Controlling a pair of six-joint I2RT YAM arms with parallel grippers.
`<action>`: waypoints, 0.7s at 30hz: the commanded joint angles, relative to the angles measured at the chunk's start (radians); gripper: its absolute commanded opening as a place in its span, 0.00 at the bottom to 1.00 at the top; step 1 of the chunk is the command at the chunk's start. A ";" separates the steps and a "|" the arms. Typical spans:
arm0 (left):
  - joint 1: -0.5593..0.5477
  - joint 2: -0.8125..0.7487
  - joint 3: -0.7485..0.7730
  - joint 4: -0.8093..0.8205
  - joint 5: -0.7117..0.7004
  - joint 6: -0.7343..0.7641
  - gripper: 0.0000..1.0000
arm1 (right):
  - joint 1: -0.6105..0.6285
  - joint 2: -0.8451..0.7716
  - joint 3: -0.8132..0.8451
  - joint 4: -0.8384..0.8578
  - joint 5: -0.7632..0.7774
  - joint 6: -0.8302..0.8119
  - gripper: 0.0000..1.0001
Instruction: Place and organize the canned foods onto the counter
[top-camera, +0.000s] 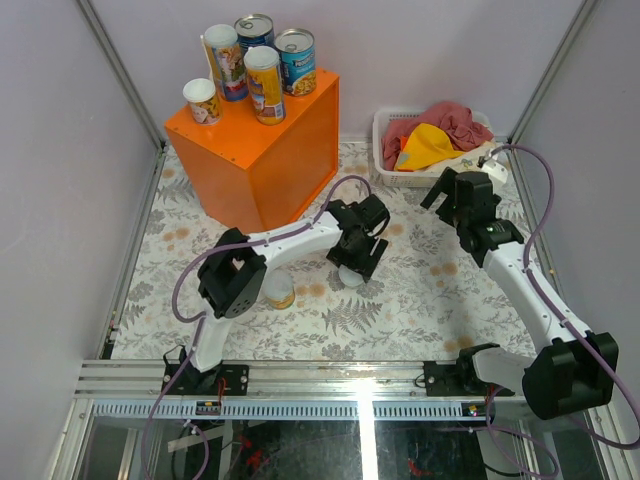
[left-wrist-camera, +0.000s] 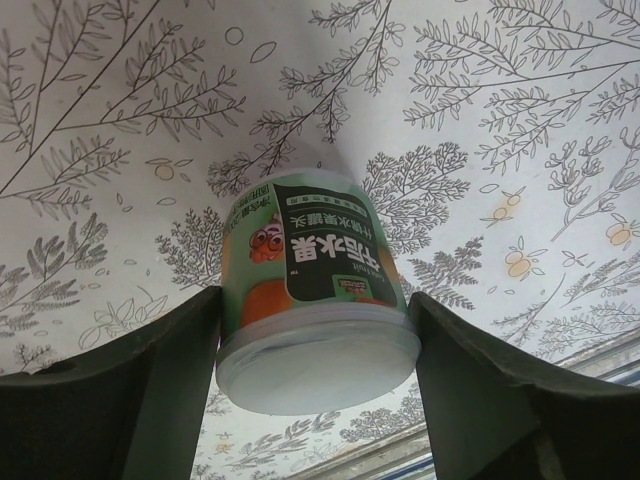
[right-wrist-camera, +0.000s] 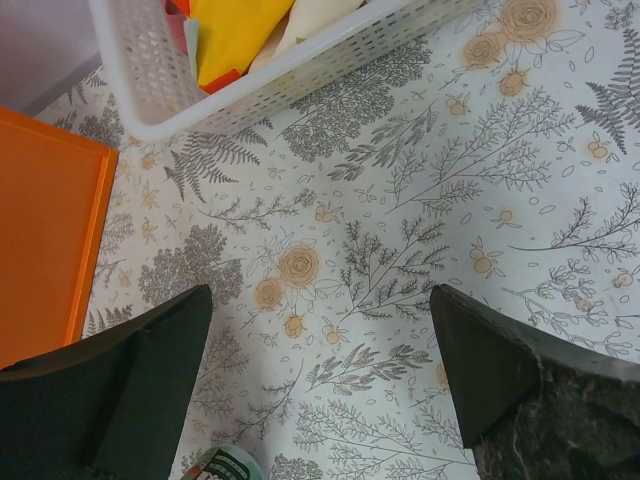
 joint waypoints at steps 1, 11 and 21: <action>-0.002 0.017 0.063 0.015 0.050 0.071 0.02 | -0.017 -0.014 0.002 0.030 0.033 0.042 0.97; 0.000 0.052 0.091 -0.013 0.050 0.099 0.52 | -0.017 -0.016 0.000 0.033 0.029 0.051 0.97; 0.005 0.026 0.068 0.037 0.045 0.093 0.79 | -0.016 -0.023 0.001 0.023 0.023 0.047 0.96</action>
